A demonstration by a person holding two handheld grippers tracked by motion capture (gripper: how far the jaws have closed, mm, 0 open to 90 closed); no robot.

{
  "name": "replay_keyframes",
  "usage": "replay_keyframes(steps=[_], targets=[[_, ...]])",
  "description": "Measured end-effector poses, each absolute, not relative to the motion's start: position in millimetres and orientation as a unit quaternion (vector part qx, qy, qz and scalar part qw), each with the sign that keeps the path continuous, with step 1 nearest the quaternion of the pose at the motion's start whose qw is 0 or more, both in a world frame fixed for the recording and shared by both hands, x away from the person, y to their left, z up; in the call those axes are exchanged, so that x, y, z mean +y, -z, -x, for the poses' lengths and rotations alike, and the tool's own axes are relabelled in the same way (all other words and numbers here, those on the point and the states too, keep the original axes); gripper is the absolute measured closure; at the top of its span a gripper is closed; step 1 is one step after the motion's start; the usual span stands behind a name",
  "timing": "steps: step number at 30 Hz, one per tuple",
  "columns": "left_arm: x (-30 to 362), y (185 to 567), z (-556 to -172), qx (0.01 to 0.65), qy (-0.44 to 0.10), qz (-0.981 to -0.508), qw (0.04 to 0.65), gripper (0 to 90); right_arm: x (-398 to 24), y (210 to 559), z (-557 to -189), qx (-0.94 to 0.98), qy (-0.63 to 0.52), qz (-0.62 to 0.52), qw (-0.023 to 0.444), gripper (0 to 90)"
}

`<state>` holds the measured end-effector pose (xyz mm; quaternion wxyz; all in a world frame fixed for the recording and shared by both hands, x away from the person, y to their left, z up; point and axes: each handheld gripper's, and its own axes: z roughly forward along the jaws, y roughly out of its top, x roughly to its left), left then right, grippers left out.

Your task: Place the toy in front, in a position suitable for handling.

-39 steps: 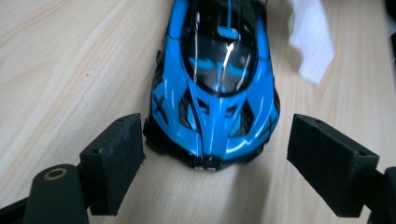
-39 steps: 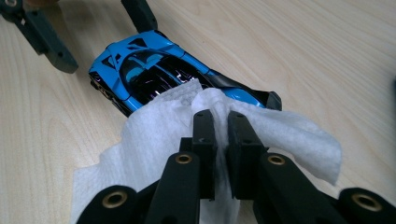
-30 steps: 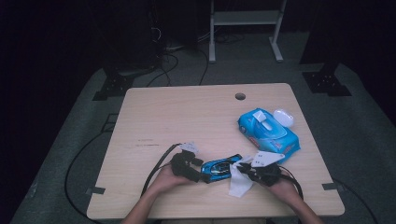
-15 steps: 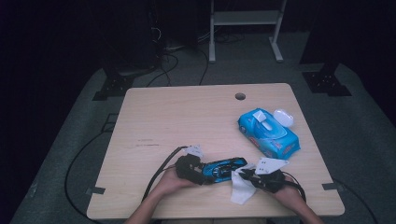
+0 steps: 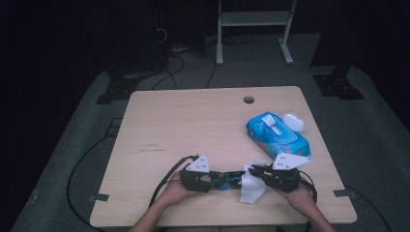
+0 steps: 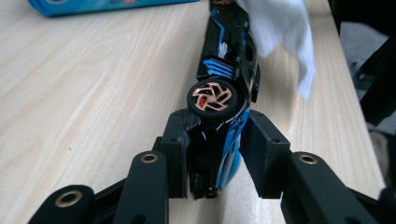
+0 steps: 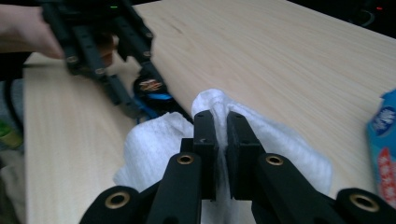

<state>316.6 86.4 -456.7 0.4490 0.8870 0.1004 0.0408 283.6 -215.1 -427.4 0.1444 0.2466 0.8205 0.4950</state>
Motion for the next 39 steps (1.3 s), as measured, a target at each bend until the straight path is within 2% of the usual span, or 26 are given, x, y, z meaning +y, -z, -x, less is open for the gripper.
replay_keyframes(steps=[13,14,17,22,27,35,39], targets=[[97.9,456.4,-313.3,0.110,-0.071,-0.881,0.454,65.4,-176.5,428.7,-294.8,0.831,-0.468,-0.260,0.152,83.1],[100.8,458.3,-312.5,0.115,-0.091,-0.881,0.450,66.6,-172.3,430.9,-295.7,0.832,-0.465,-0.258,0.156,82.9],[104.9,458.9,-316.4,0.138,-0.108,-0.876,0.449,67.7,-165.2,430.1,-297.9,0.835,-0.463,-0.253,0.160,83.0],[108.9,460.9,-319.2,0.139,-0.101,-0.872,0.459,68.4,-140.6,432.7,-302.2,0.842,-0.455,-0.236,0.168,82.9],[109.9,466.3,-322.8,0.136,-0.082,-0.877,0.454,68.0,-121.3,431.6,-306.4,0.839,-0.475,-0.219,0.149,82.9],[108.3,467.7,-322.2,0.125,-0.074,-0.876,0.459,69.6,-109.2,430.1,-306.6,0.838,-0.486,-0.211,0.130,82.9],[107.5,467.4,-321.5,0.122,-0.075,-0.877,0.458,70.1,-99.9,431.2,-303.2,0.850,-0.471,-0.191,0.138,82.9]])
